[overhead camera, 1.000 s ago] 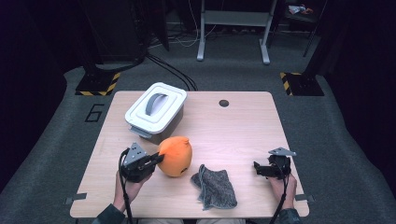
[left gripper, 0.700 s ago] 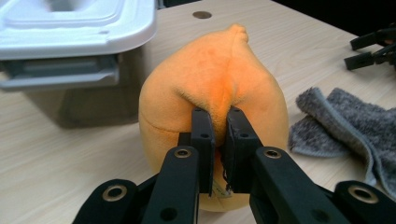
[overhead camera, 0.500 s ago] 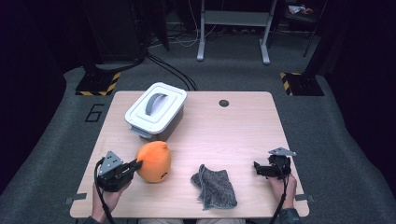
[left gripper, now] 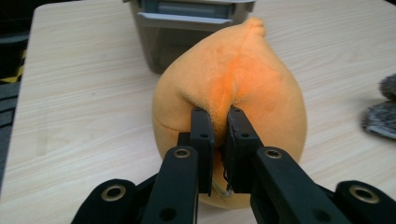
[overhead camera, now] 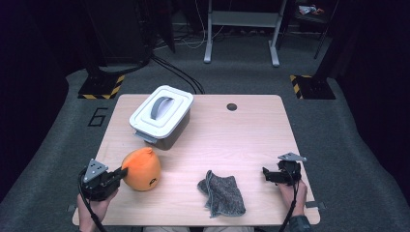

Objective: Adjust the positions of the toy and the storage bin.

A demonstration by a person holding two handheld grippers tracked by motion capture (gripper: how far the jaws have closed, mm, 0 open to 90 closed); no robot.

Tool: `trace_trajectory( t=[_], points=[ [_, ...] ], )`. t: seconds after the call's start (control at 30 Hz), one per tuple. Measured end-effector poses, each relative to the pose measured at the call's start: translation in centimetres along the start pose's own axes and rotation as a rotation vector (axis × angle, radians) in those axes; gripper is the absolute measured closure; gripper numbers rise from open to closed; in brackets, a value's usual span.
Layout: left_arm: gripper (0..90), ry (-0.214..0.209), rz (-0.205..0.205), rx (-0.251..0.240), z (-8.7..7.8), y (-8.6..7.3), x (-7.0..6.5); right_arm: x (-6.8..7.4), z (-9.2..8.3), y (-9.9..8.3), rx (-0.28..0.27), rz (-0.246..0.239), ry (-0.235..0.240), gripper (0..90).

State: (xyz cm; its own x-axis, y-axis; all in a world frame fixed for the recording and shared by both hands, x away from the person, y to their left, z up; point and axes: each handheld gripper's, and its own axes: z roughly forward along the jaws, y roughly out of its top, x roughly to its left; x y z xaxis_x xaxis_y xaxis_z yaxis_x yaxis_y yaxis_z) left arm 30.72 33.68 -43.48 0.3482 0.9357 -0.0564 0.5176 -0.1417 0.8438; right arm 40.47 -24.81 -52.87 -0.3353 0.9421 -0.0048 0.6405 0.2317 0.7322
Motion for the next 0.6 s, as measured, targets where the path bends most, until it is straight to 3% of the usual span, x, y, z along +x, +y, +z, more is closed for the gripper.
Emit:
trace_trajectory(
  t=[0.2, 0.33, 0.4, 0.53, 0.6],
  points=[
    [82.4, 0.08, -0.065, 0.002, 0.9, -0.3, 1.5, 0.0, 0.0, 0.0, 0.0, 0.001, 0.001, 6.8],
    [79.8, 0.11, -0.099, 0.006, 1.8, -0.3, 2.8, 0.0, 0.0, 0.0, 0.0, 0.001, 0.001, 6.8],
    [75.9, 0.14, -0.102, -0.002, 2.3, -0.1, 3.4, 0.0, 0.0, 0.0, 0.0, 0.0, 0.001, 6.8],
    [63.6, 0.155, -0.123, 0.007, 2.6, 0.5, 4.3, 0.0, 0.0, 0.0, 0.0, 0.0, 0.001, 6.8],
    [57.0, 0.173, -0.113, 0.003, 2.8, 0.9, 4.4, 0.0, 0.0, 0.0, 0.0, 0.0, 0.001, 6.9]
  ],
)
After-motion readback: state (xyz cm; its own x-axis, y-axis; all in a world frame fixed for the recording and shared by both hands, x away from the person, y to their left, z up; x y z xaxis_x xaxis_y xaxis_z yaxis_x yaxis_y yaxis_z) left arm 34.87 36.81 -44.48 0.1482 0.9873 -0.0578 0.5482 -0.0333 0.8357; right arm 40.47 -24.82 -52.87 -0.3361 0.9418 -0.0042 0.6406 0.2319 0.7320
